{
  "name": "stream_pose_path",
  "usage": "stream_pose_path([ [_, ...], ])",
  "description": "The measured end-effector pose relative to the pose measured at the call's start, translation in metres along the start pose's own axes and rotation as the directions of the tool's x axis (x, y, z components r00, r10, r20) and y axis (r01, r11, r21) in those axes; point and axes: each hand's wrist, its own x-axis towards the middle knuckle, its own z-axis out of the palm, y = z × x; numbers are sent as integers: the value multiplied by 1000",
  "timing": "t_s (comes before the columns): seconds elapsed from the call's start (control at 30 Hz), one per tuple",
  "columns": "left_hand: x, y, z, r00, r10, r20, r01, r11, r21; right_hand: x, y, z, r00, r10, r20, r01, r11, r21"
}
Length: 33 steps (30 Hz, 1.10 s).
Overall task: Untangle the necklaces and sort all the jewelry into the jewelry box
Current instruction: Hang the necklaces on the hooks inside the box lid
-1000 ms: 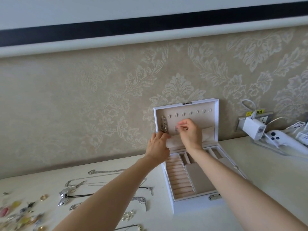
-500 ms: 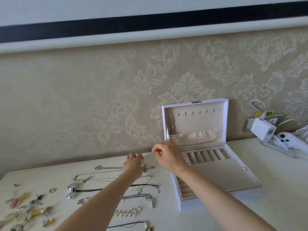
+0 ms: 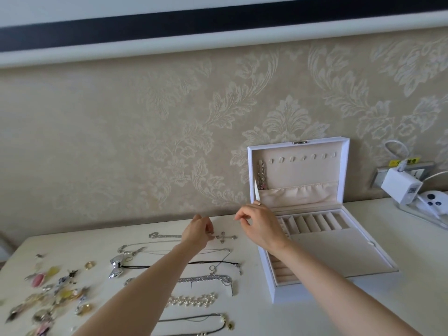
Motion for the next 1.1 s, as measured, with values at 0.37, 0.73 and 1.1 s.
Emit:
stream_pose_path([
  [0.37,1,1,4,986,163,-41,-157,980,123,-2,1,3,1000,-24,-12,24,999,36],
  [0.73,-3,14,-5,984,173,33,-175,980,90,-1,-1,0,998,50,29,-52,997,63],
  [1.1,-7,62,-50,932,290,-216,-356,841,-407,13,-13,-17,937,348,30,-344,904,253],
])
